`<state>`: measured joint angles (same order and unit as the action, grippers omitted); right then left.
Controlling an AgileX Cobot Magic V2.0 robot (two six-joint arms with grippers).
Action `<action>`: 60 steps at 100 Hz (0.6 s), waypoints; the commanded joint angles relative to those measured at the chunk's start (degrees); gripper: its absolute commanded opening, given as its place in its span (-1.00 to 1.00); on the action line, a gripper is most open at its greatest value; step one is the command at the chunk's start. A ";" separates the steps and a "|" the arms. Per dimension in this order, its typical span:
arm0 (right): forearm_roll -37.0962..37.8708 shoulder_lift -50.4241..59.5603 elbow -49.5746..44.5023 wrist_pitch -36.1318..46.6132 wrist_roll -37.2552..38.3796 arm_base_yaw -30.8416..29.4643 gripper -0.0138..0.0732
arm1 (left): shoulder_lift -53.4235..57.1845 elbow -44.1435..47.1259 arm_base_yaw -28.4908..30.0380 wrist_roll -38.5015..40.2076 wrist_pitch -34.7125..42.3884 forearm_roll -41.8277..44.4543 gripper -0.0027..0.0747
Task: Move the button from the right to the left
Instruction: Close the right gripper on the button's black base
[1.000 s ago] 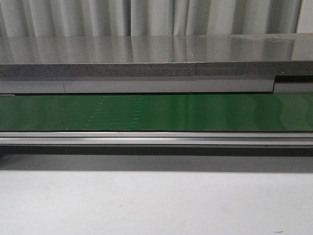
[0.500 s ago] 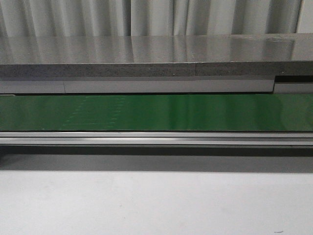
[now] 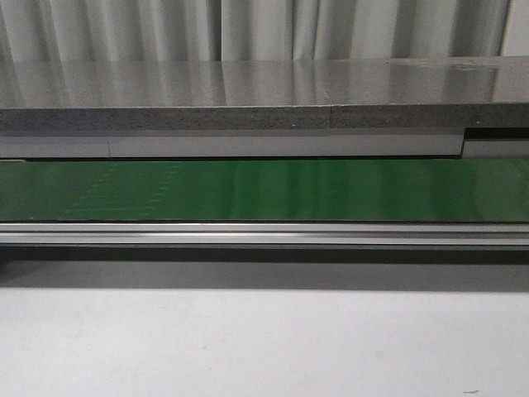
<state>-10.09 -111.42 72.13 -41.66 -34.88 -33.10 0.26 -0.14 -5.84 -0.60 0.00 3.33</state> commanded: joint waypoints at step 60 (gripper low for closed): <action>-0.80 2.05 5.36 -1.95 -0.62 -0.41 -0.31 | 2.11 2.40 0.11 0.60 5.08 -0.48 -0.92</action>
<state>-10.09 -112.50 73.97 -42.50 -34.99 -33.10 0.26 -0.14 -5.84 -0.60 0.00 3.33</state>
